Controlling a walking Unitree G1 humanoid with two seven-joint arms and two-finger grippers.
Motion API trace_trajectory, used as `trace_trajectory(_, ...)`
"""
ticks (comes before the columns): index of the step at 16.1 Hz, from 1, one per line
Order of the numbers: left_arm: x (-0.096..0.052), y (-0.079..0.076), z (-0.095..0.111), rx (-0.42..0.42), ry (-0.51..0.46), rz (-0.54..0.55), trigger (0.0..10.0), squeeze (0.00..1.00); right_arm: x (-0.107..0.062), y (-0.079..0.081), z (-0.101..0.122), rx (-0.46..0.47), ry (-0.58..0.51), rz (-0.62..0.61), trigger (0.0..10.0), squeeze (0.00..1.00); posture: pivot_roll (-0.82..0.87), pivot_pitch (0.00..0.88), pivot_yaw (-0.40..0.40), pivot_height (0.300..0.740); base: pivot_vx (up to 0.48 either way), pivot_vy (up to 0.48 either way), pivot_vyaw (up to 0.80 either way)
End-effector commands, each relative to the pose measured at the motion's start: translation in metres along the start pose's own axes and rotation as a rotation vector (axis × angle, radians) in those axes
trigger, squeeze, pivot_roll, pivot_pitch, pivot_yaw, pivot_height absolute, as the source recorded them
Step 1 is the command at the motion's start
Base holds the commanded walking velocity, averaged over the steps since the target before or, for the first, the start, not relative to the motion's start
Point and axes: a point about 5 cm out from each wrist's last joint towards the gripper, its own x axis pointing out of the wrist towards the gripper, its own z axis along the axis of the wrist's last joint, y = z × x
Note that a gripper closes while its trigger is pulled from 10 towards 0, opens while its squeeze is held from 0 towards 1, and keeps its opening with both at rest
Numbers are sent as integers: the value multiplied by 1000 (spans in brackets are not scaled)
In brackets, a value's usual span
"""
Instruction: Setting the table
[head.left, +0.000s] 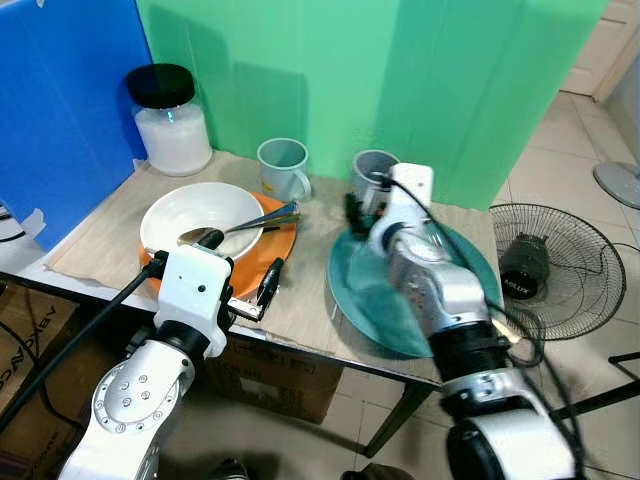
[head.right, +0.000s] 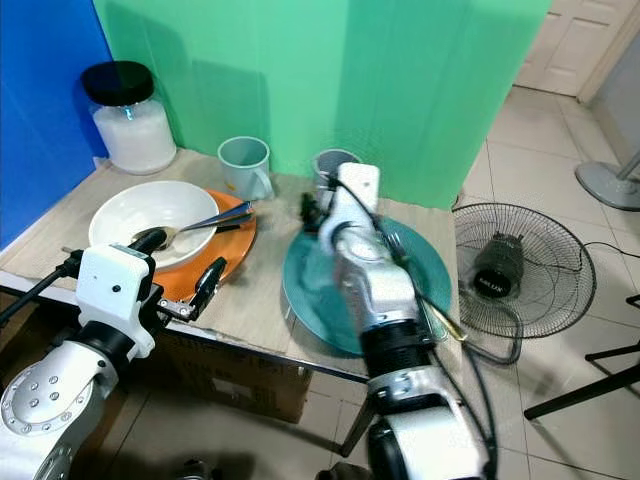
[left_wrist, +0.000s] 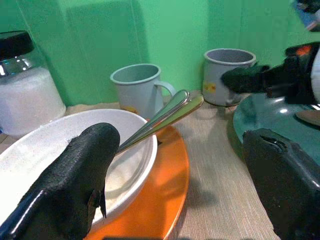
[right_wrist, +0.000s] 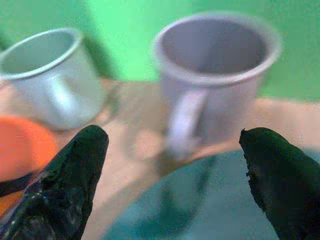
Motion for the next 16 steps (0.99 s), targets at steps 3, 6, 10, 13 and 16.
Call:
trace_trajectory(3, 0, -2, -2, 2, 7, -5, 10000, 0, 0, 2, -3, -35, 12, -32, 10000, 0, -13, 28, -55, 740, 0, 0, 0)
trace_trajectory(6, 1, -2, -2, 3, 7, -11, 10000, 0, 5, 10, -7, -39, 11, -67, 10000, 0, -12, 40, -52, 740, 0, 0, 0)
trace_trajectory(10, 0, -2, -3, -1, 13, -21, 10000, 0, 13, 25, -8, -7, -17, -57, 10000, 0, -10, 48, -50, 740, 0, 0, 0)
trace_trajectory(13, -1, -2, -3, -2, 16, -20, 10000, 0, 17, 38, -7, -2, -44, -7, 3843, 0, -9, 52, -49, 740, 0, 0, 0)
trace_trajectory(16, -1, -1, -3, -3, 16, -18, 10000, 0, 21, 40, -12, -42, -28, -24, 0, 0, -7, 56, -56, 740, 0, 0, 0)
